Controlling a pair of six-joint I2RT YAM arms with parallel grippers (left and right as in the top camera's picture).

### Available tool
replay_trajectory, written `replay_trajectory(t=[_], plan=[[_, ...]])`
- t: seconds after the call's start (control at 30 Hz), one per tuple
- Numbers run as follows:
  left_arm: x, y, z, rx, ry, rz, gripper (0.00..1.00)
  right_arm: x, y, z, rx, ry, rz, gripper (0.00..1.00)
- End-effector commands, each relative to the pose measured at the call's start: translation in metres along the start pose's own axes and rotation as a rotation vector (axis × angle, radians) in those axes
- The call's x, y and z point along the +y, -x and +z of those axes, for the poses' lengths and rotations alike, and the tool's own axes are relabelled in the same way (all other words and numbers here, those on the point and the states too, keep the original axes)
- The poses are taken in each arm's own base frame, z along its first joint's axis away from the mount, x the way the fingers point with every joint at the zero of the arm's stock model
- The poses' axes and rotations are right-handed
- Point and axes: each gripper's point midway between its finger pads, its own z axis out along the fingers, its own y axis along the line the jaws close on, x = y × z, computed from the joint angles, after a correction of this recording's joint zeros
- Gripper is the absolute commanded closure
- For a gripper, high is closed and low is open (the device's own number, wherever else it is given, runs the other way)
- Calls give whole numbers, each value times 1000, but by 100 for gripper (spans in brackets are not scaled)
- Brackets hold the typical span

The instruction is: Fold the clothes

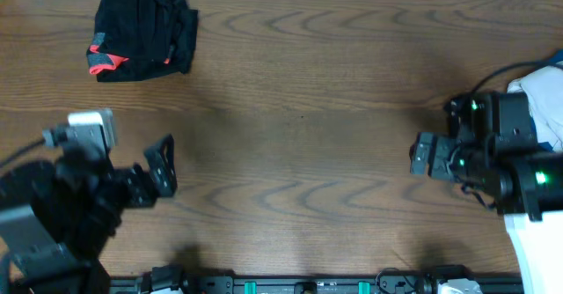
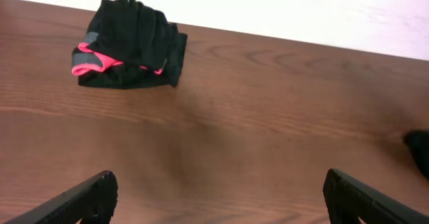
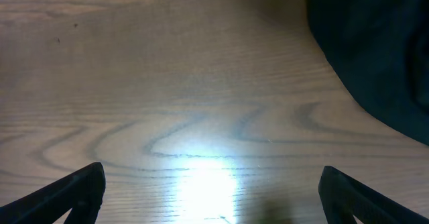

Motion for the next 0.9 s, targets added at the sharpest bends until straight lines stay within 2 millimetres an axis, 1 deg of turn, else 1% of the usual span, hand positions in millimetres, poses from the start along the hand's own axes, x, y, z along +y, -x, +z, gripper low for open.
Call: replay_trajectory(t=[0.0,0.1,0.2,0.3,0.4,0.5,0.57,0.87], plan=[[-2,-21,1,1,-20,-43,2,-9,-15,4,7,-30,32,1],[-7,-45,6,18,-65,-65,2,-16,-30,11,17,-48,61,1],[-12,-66,12,35,-110,-71,2,-19,-40,17,2,-43,66,1],[-8,-86,22,54,-109,-78,2,-16,-37,19,-60,-12,67,1],[-4,-97,33,82,-107,-89,2,-15,-30,17,-112,3,68,1],[-1,-104,40,110,-104,-100,2,-12,-23,16,-141,12,68,1],[-1,-105,42,117,-104,-102,2,-11,-19,17,-151,15,68,1],[-1,-105,42,120,-103,-104,2,-12,-21,19,-136,11,67,1]])
